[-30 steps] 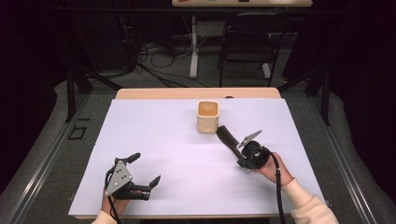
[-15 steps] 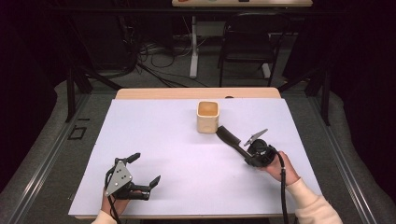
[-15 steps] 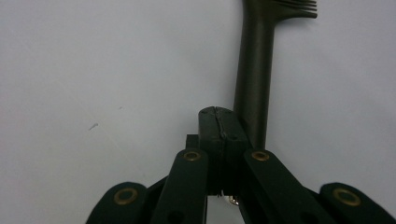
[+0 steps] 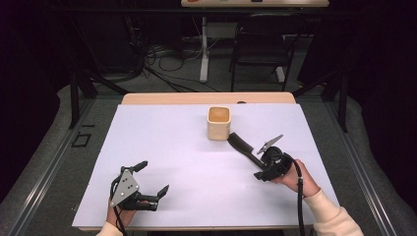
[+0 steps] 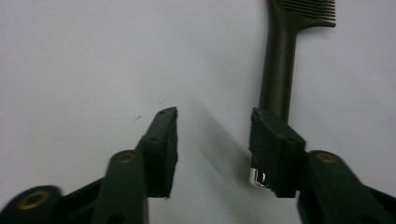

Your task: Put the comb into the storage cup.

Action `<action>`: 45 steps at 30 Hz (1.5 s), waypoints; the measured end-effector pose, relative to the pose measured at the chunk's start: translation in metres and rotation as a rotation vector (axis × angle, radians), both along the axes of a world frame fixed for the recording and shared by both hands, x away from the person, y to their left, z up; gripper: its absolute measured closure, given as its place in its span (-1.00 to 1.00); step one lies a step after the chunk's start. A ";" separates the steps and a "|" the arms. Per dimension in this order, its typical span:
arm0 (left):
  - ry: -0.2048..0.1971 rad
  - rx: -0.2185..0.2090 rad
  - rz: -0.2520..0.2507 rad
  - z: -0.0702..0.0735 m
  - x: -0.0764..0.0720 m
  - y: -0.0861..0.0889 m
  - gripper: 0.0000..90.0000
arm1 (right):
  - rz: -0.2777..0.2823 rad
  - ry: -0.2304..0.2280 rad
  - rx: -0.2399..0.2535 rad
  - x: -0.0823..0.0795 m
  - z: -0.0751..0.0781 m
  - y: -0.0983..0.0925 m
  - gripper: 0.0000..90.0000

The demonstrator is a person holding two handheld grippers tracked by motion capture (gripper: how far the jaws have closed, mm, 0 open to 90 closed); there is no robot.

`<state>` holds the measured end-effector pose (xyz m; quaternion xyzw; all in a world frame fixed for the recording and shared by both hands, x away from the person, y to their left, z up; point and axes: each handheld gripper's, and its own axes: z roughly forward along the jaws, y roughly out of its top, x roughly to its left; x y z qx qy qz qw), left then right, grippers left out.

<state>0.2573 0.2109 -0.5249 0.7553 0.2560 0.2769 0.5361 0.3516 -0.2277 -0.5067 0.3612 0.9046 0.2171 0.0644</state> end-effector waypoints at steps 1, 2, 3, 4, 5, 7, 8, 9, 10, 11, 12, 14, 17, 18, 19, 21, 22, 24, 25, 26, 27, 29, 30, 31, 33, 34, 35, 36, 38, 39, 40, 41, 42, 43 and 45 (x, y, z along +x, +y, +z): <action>-0.001 0.000 -0.001 0.000 0.000 0.000 -1.00 | 0.003 0.003 -0.008 0.000 0.003 -0.001 -0.07; -0.001 0.000 -0.001 0.000 0.000 0.000 -1.00 | -0.004 -0.009 -0.007 -0.001 0.003 -0.001 -0.12; 0.000 0.001 -0.001 0.000 0.000 0.000 -1.00 | 0.002 -0.013 -0.012 0.000 0.005 -0.002 -0.24; 0.000 0.002 -0.001 0.000 0.000 0.000 -1.00 | -0.003 -0.015 -0.005 0.000 0.006 -0.002 -0.35; -0.001 0.002 -0.001 0.000 0.000 0.000 -1.00 | -0.003 -0.015 -0.017 0.000 0.008 -0.003 -0.41; 0.000 0.002 0.000 0.000 0.000 0.000 -1.00 | -0.010 -0.022 -0.013 0.000 0.010 -0.004 -0.58; 0.000 0.001 0.000 0.000 0.000 0.000 -1.00 | -0.011 -0.032 -0.013 0.001 0.010 -0.005 -0.62; -0.001 0.002 -0.001 0.000 0.000 0.000 -1.00 | -0.013 -0.032 -0.016 0.001 0.011 -0.005 -0.67; -0.002 0.002 0.000 0.000 0.000 0.000 -1.00 | -0.018 -0.033 -0.012 0.001 0.012 -0.005 -0.70; -0.002 0.003 0.000 0.000 0.000 0.000 -1.00 | -0.023 -0.029 -0.012 0.001 0.012 -0.005 -0.78; -0.002 0.003 0.000 0.000 0.000 0.000 -1.00 | -0.023 -0.029 -0.012 0.001 0.012 -0.005 -0.78; -0.003 0.004 0.001 0.000 0.000 -0.001 -1.00 | -0.027 -0.040 -0.024 0.003 0.013 -0.007 -0.90; -0.002 0.006 0.001 0.000 0.000 -0.001 -1.00 | -0.039 -0.046 -0.043 0.004 0.014 -0.006 -0.99; -0.002 0.006 0.001 0.000 0.000 -0.001 -1.00 | -0.039 -0.046 -0.043 0.004 0.014 -0.006 -0.99; -0.001 0.006 0.002 0.000 0.000 -0.001 -1.00 | -0.046 -0.048 -0.047 0.005 0.015 -0.006 -1.00; -0.001 0.006 0.002 0.000 0.000 -0.001 -1.00 | -0.047 -0.058 -0.046 0.007 0.015 -0.007 -1.00; -0.002 0.007 0.003 0.000 0.000 -0.001 -1.00 | -0.053 -0.057 -0.046 0.007 0.015 -0.006 -1.00; -0.003 0.008 0.004 0.000 0.000 -0.001 -1.00 | -0.055 -0.066 -0.046 0.008 0.015 -0.006 -1.00; -0.002 0.005 0.004 0.000 0.000 -0.001 -1.00 | -0.048 -0.065 -0.055 0.009 0.017 -0.006 -1.00; -0.002 0.005 0.004 0.000 0.000 -0.001 -1.00 | -0.052 -0.066 -0.056 0.010 0.018 -0.005 -1.00; -0.002 0.005 0.004 0.000 0.000 -0.001 -1.00 | -0.051 -0.068 -0.063 0.012 0.018 -0.005 -1.00; -0.003 0.006 0.005 0.000 0.000 -0.001 -1.00 | -0.048 -0.072 -0.075 0.015 0.018 -0.003 -1.00; -0.003 0.006 0.005 0.000 0.000 -0.001 -1.00 | -0.048 -0.073 -0.080 0.016 0.017 -0.002 -1.00; -0.003 0.003 0.006 0.000 0.000 -0.001 -1.00 | -0.047 -0.072 -0.094 0.018 0.016 0.000 -1.00; -0.003 0.001 0.006 0.000 0.000 -0.001 -1.00 | -0.042 -0.065 -0.123 0.020 0.016 0.003 -1.00; -0.004 0.002 0.007 0.000 0.000 -0.001 -1.00 | -0.047 -0.057 -0.131 0.022 0.016 0.004 -1.00; -0.004 0.000 0.006 0.000 0.000 -0.001 -1.00 | -0.049 -0.051 -0.143 0.023 0.016 0.006 -1.00; -0.004 0.000 0.006 0.000 0.000 -0.001 -1.00 | -0.049 -0.051 -0.143 0.023 0.016 0.006 -1.00; -0.002 -0.001 0.006 0.000 0.000 -0.001 -1.00 | -0.048 -0.041 -0.158 0.029 0.017 0.010 -1.00; -0.002 0.001 0.008 0.000 0.000 -0.001 -1.00 | -0.048 -0.041 -0.157 0.031 0.017 0.011 -1.00; -0.002 0.001 0.008 0.000 0.000 -0.001 -1.00 | -0.050 -0.036 -0.162 0.032 0.016 0.013 -0.99; -0.002 0.000 0.008 0.000 0.000 -0.001 -1.00 | -0.042 -0.038 -0.169 0.034 0.016 0.015 -0.96; -0.001 -0.001 0.007 0.000 0.001 0.000 -1.00 | -0.041 -0.034 -0.171 0.036 0.016 0.016 -0.92; -0.001 -0.001 0.007 0.000 0.001 0.000 -1.00 | -0.041 -0.034 -0.171 0.036 0.016 0.016 -0.92; -0.002 -0.001 0.007 0.000 0.000 -0.001 -1.00 | -0.036 -0.037 -0.172 0.041 0.016 0.020 -0.66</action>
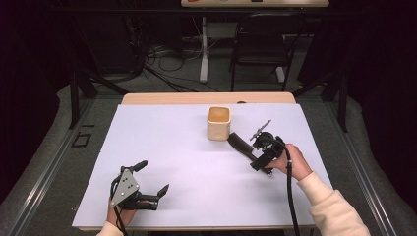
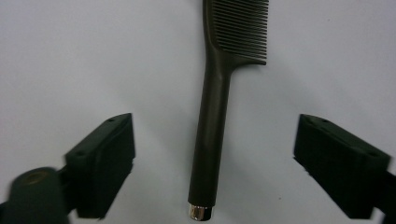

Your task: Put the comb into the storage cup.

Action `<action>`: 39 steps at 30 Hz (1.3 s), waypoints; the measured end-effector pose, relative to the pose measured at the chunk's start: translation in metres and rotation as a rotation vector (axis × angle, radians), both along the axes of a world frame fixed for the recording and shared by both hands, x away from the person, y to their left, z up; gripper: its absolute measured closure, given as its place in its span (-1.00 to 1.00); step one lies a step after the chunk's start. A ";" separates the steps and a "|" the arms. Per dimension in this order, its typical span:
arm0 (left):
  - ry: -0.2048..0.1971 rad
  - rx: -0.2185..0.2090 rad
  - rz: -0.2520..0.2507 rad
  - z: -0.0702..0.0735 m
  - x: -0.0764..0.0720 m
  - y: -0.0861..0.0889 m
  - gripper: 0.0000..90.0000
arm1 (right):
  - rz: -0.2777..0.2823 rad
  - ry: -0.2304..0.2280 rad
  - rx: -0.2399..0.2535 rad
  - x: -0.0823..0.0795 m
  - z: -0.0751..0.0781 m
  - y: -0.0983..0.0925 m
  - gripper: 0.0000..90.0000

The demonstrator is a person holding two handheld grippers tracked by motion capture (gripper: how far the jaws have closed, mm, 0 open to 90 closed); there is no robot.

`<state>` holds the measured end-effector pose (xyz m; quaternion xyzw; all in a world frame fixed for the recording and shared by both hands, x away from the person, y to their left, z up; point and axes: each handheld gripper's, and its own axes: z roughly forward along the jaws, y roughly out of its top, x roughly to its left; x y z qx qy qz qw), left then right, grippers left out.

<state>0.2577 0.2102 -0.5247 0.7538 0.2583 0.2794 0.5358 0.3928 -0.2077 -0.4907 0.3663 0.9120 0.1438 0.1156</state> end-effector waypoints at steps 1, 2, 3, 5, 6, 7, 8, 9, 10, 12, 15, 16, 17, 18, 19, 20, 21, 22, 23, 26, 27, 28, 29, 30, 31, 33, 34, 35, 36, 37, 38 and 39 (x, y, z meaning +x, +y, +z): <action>0.000 0.000 0.000 0.000 0.000 0.000 -1.00 | 0.000 0.000 0.000 0.000 0.000 0.000 -0.66; -0.002 0.001 -0.001 0.000 0.000 0.000 -1.00 | -0.002 0.009 -0.015 0.003 -0.001 0.003 -0.50; -0.002 0.001 -0.001 0.000 0.000 0.000 -1.00 | -0.002 0.009 -0.015 0.003 -0.001 0.003 -0.50; 0.001 -0.003 0.000 0.000 0.000 0.000 -1.00 | -0.003 0.014 -0.020 0.007 -0.002 0.006 -0.32; 0.001 -0.002 0.000 0.000 0.000 0.000 -1.00 | 0.004 0.028 -0.024 0.010 -0.003 0.008 -0.19; -0.001 0.000 -0.001 0.000 0.000 0.000 -1.00 | 0.004 0.028 -0.024 0.010 -0.003 0.008 -0.19; 0.000 -0.002 -0.002 0.000 0.000 0.000 -1.00 | 0.019 0.037 -0.040 0.014 -0.004 0.012 -0.07; 0.000 -0.002 -0.002 0.000 0.000 0.000 -1.00 | 0.019 0.037 -0.040 0.014 -0.004 0.012 -0.07; 0.001 -0.003 -0.001 0.000 0.000 0.000 -1.00 | 0.016 0.051 -0.042 0.016 -0.005 0.014 0.05; -0.001 -0.001 -0.003 0.000 0.000 0.000 -1.00 | 0.027 0.058 -0.049 0.020 -0.006 0.017 0.13; 0.001 -0.002 -0.004 0.000 0.000 0.000 -1.00 | 0.033 0.067 -0.057 0.023 -0.007 0.020 0.21; -0.001 -0.002 -0.004 0.000 0.000 0.000 -1.00 | 0.033 0.078 -0.058 0.025 -0.009 0.023 0.28; 0.000 -0.003 -0.005 0.000 0.000 0.000 -1.00 | 0.030 0.085 -0.065 0.026 -0.010 0.024 0.31; 0.001 -0.004 -0.005 0.000 0.000 0.000 -1.00 | 0.027 0.087 -0.066 0.027 -0.011 0.025 0.32; 0.001 -0.004 -0.005 0.000 0.000 0.000 -1.00 | 0.027 0.087 -0.066 0.027 -0.011 0.025 0.32; 0.001 -0.006 -0.004 0.000 0.000 0.000 -1.00 | 0.023 0.098 -0.073 0.030 -0.013 0.026 0.34; -0.001 -0.004 -0.005 0.000 0.000 0.000 -1.00 | 0.014 0.098 -0.076 0.031 -0.014 0.027 0.38; -0.001 -0.004 -0.006 0.000 0.000 0.000 -1.00 | 0.018 0.099 -0.080 0.032 -0.015 0.027 0.38; -0.001 -0.004 -0.006 0.000 0.000 0.000 -1.00 | 0.008 0.104 -0.081 0.033 -0.016 0.027 0.39; 0.002 -0.005 -0.006 0.000 0.000 0.000 -1.00 | -0.001 0.117 -0.076 0.036 -0.020 0.028 0.42; 0.003 -0.006 -0.009 0.000 0.000 0.000 -1.00 | 0.002 0.119 -0.079 0.037 -0.021 0.029 0.43; 0.003 -0.005 -0.010 0.000 0.000 0.000 -1.00 | -0.010 0.120 -0.081 0.037 -0.022 0.030 0.45; 0.003 -0.005 -0.010 0.000 0.000 0.000 -1.00 | -0.005 0.117 -0.081 0.038 -0.023 0.029 0.46; 0.004 -0.008 -0.010 0.000 0.000 0.000 -1.00 | -0.011 0.122 -0.081 0.039 -0.023 0.029 0.47; 0.004 -0.008 -0.010 0.000 0.000 0.000 -1.00 | -0.011 0.122 -0.081 0.039 -0.023 0.029 0.47; 0.003 -0.007 -0.010 0.000 0.000 0.001 -1.00 | -0.019 0.122 -0.081 0.039 -0.025 0.029 0.49; 0.006 -0.010 -0.009 0.000 0.001 0.001 -1.00 | -0.038 0.123 -0.072 0.040 -0.027 0.028 0.51; 0.006 -0.010 -0.009 0.000 0.001 0.001 -1.00 | -0.034 0.122 -0.070 0.041 -0.028 0.027 0.51; 0.009 -0.007 -0.012 0.000 0.001 0.001 -1.00 | -0.041 0.123 -0.067 0.041 -0.028 0.026 0.52; 0.008 -0.004 -0.011 0.000 0.001 0.000 -1.00 | -0.051 0.127 -0.063 0.041 -0.029 0.026 0.52; 0.009 -0.007 -0.012 0.000 0.001 0.001 -1.00 | -0.067 0.132 -0.052 0.041 -0.029 0.025 0.53; 0.009 -0.007 -0.012 0.000 0.001 0.001 -1.00 | -0.067 0.132 -0.052 0.041 -0.029 0.025 0.53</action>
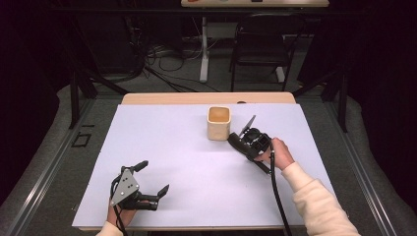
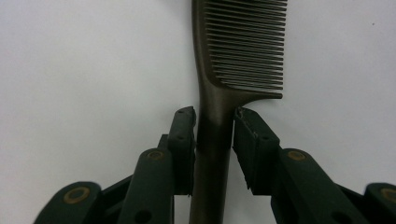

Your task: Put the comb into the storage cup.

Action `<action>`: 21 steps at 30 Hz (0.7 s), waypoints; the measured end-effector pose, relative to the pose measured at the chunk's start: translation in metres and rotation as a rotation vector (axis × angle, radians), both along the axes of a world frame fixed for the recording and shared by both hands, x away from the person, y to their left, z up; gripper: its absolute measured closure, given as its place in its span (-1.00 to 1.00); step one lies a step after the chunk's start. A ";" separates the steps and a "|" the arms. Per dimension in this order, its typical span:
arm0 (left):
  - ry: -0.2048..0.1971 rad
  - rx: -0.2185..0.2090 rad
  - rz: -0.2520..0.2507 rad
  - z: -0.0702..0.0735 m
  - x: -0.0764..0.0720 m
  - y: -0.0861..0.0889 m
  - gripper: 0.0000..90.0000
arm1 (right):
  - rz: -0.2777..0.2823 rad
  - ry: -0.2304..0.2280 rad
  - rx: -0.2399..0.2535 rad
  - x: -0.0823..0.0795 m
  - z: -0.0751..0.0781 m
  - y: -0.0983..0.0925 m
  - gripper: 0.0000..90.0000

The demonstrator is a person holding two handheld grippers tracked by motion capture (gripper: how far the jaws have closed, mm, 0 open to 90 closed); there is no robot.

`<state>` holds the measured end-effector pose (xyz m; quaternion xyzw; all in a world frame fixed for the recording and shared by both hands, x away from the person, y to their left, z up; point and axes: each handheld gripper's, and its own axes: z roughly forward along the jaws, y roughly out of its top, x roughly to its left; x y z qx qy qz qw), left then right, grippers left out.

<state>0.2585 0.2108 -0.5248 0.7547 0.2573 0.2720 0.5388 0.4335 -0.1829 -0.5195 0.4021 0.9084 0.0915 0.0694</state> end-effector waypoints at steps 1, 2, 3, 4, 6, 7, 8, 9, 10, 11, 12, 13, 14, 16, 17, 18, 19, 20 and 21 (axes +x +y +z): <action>0.001 -0.001 0.001 0.000 0.000 0.000 -1.00 | -0.011 0.000 0.013 0.001 -0.002 -0.003 0.53; 0.001 -0.001 0.002 0.000 0.000 0.000 -1.00 | -0.011 0.000 0.013 0.001 -0.002 -0.003 0.53; 0.001 0.000 0.000 0.000 0.000 0.000 -1.00 | -0.028 0.004 0.021 0.001 -0.003 -0.004 0.52; 0.002 0.000 0.001 0.000 0.001 0.000 -1.00 | -0.029 0.005 0.028 0.001 -0.003 -0.004 0.53; 0.004 -0.003 0.003 0.000 0.001 0.000 -1.00 | -0.036 0.013 0.030 0.001 -0.004 -0.005 0.53; 0.002 0.001 0.002 0.000 0.000 0.000 -1.00 | -0.030 0.019 0.031 0.001 -0.005 -0.005 0.53; 0.001 0.001 0.001 0.000 0.000 0.000 -1.00 | -0.034 0.027 0.033 0.001 -0.008 -0.005 0.54; 0.002 -0.003 0.003 0.000 0.000 0.000 -1.00 | -0.054 0.035 0.034 0.000 -0.007 -0.005 0.55; 0.002 -0.003 0.003 0.000 0.000 0.000 -1.00 | -0.049 0.027 0.045 0.000 -0.008 -0.006 0.55; 0.005 -0.003 0.004 0.000 0.001 0.000 -1.00 | -0.046 0.020 0.054 0.000 -0.008 -0.008 0.56; 0.004 0.000 0.002 -0.001 0.001 0.000 -1.00 | -0.043 0.014 0.062 0.000 -0.008 -0.009 0.58; 0.004 0.000 0.002 -0.001 0.001 0.000 -1.00 | -0.053 0.023 0.061 0.000 -0.008 -0.010 0.58; 0.006 -0.001 0.002 -0.001 0.001 0.000 -1.00 | -0.056 0.018 0.071 0.000 -0.008 -0.011 0.59; 0.007 -0.001 0.004 -0.001 0.001 0.000 -1.00 | -0.061 0.018 0.078 0.001 -0.008 -0.012 0.60; 0.007 -0.001 0.004 -0.001 0.001 0.000 -1.00 | -0.057 0.013 0.083 0.001 -0.008 -0.013 0.60; 0.006 -0.001 0.003 -0.001 0.001 0.000 -1.00 | -0.057 0.013 0.083 0.001 -0.008 -0.013 0.60; 0.005 0.001 0.003 -0.001 0.001 0.000 -1.00 | -0.075 0.015 0.098 -0.002 -0.007 -0.014 0.60; 0.006 -0.001 0.003 -0.001 0.001 0.000 -1.00 | -0.027 -0.007 0.099 0.001 -0.007 -0.016 0.60; 0.006 -0.001 0.005 -0.001 0.001 0.000 -1.00 | -0.061 0.018 0.092 -0.002 -0.005 -0.016 0.61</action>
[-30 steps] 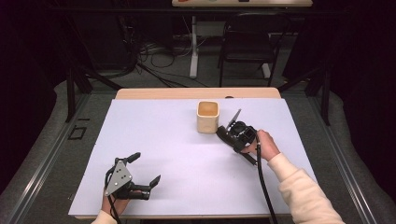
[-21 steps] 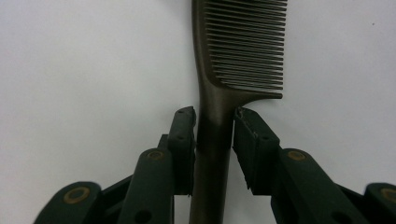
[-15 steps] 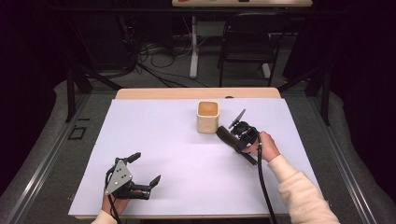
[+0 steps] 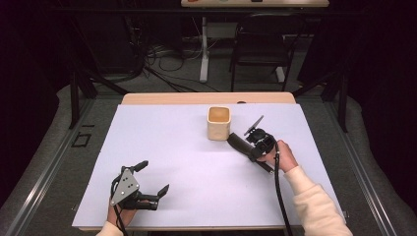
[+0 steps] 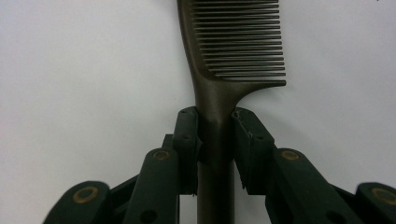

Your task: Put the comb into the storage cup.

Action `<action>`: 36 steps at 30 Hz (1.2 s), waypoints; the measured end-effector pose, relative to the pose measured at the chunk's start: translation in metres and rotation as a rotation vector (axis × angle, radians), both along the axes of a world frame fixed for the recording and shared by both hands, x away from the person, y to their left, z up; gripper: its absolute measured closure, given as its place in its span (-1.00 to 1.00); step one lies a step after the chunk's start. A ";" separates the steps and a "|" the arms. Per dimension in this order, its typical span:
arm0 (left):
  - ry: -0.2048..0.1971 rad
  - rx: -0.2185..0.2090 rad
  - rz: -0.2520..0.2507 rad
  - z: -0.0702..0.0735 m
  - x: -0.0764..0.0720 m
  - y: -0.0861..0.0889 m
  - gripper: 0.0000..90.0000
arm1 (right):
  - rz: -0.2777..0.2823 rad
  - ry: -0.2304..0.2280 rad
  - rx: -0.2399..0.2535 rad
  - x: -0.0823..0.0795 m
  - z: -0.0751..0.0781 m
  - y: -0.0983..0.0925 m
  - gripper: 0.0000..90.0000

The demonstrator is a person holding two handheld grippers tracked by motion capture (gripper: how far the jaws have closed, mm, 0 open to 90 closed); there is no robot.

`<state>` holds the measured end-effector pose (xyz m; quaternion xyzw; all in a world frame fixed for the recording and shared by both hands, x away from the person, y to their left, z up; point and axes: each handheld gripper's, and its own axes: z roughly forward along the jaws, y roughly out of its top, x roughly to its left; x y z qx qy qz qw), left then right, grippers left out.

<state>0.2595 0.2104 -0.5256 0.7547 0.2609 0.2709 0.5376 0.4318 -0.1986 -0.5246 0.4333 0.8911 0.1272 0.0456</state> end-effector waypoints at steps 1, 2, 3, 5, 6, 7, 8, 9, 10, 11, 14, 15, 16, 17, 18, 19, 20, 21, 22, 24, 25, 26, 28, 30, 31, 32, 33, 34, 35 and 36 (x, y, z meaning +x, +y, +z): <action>0.001 0.002 0.001 0.000 0.000 0.000 -1.00 | -0.026 0.014 -0.001 -0.002 0.001 0.000 0.61; 0.002 0.003 -0.001 0.000 0.000 0.000 -1.00 | 0.017 -0.012 0.003 0.000 0.000 -0.002 0.61; 0.002 0.004 -0.001 0.000 0.001 0.000 -1.00 | -0.011 0.001 -0.006 -0.001 0.002 -0.003 0.61; 0.003 0.002 -0.001 0.000 0.001 -0.001 -1.00 | 0.011 -0.019 0.001 -0.001 0.003 -0.006 0.61; 0.001 0.004 -0.001 0.000 0.000 -0.001 -1.00 | -0.009 -0.013 0.007 -0.002 0.004 -0.007 0.61; 0.001 0.004 -0.001 0.000 0.000 -0.001 -1.00 | 0.002 -0.018 0.009 -0.002 0.005 -0.009 0.61; 0.001 0.006 -0.001 0.000 0.000 -0.001 -1.00 | 0.012 -0.026 0.012 -0.002 0.005 -0.010 0.61; 0.001 0.005 0.000 0.000 0.000 0.000 -1.00 | 0.008 -0.029 0.016 -0.003 0.006 -0.011 0.61; 0.001 0.004 0.000 0.000 0.001 0.000 -1.00 | 0.004 -0.032 0.020 -0.004 0.007 -0.012 0.61; 0.001 0.004 0.000 0.000 0.001 0.000 -1.00 | 0.002 -0.035 0.024 -0.005 0.008 -0.013 0.61; 0.002 0.003 0.000 -0.001 0.001 0.000 -1.00 | 0.004 -0.052 0.041 -0.007 0.011 -0.017 0.61; 0.000 0.004 0.000 0.000 0.001 0.000 -1.00 | 0.002 -0.060 0.051 -0.008 0.011 -0.018 0.61; 0.001 0.004 0.000 -0.001 0.000 -0.001 -1.00 | 0.007 -0.055 0.046 -0.008 0.013 -0.019 0.61; 0.001 0.004 0.000 -0.001 0.000 -0.001 -1.00 | 0.007 -0.055 0.046 -0.008 0.013 -0.019 0.61; 0.001 0.006 -0.004 -0.001 0.000 -0.001 -1.00 | -0.003 -0.063 0.067 -0.011 0.013 -0.021 0.61; 0.001 0.006 -0.004 -0.001 0.000 -0.001 -1.00 | 0.002 -0.065 0.070 -0.011 0.013 -0.022 0.61; -0.001 0.007 -0.003 0.000 0.000 -0.001 -1.00 | 0.002 -0.065 0.070 -0.011 0.013 -0.022 0.61; -0.003 0.007 -0.002 0.000 0.000 -0.001 -1.00 | 0.000 -0.067 0.079 -0.012 0.013 -0.023 0.61; -0.005 0.006 -0.002 0.000 0.000 0.000 -1.00 | -0.002 -0.072 0.083 -0.013 0.015 -0.024 0.61; -0.004 0.002 -0.003 0.000 0.000 0.000 -1.00 | -0.020 -0.064 0.081 -0.015 0.017 -0.025 0.61; -0.005 0.001 -0.002 0.000 0.000 0.000 -1.00 | 0.005 -0.087 0.088 -0.013 0.017 -0.027 0.61; -0.005 0.003 -0.005 0.000 0.000 0.000 -1.00 | 0.001 -0.096 0.099 -0.014 0.018 -0.028 0.61; -0.005 0.007 -0.004 0.000 0.000 0.000 -1.00 | -0.008 -0.090 0.097 -0.015 0.021 -0.030 0.61; -0.007 0.005 -0.003 0.000 0.000 0.000 -1.00 | -0.011 -0.102 0.118 -0.016 0.021 -0.032 0.61; -0.007 0.005 -0.003 0.000 0.000 0.000 -1.00 | -0.012 -0.109 0.125 -0.016 0.021 -0.032 0.61; -0.007 0.005 -0.003 0.000 0.000 0.000 -1.00 | -0.009 -0.111 0.128 -0.017 0.022 -0.033 0.61; -0.007 0.005 -0.004 0.000 0.000 0.000 -1.00 | -0.009 -0.111 0.128 -0.017 0.022 -0.033 0.61; -0.004 0.002 -0.004 0.000 0.000 -0.001 -1.00 | -0.011 -0.120 0.140 -0.017 0.024 -0.034 0.61; -0.003 0.005 -0.005 0.000 0.000 -0.001 -1.00 | -0.011 -0.120 0.140 -0.017 0.024 -0.034 0.61; -0.006 0.005 -0.005 0.000 0.000 -0.001 -1.00 | -0.017 -0.128 0.146 -0.017 0.024 -0.036 0.61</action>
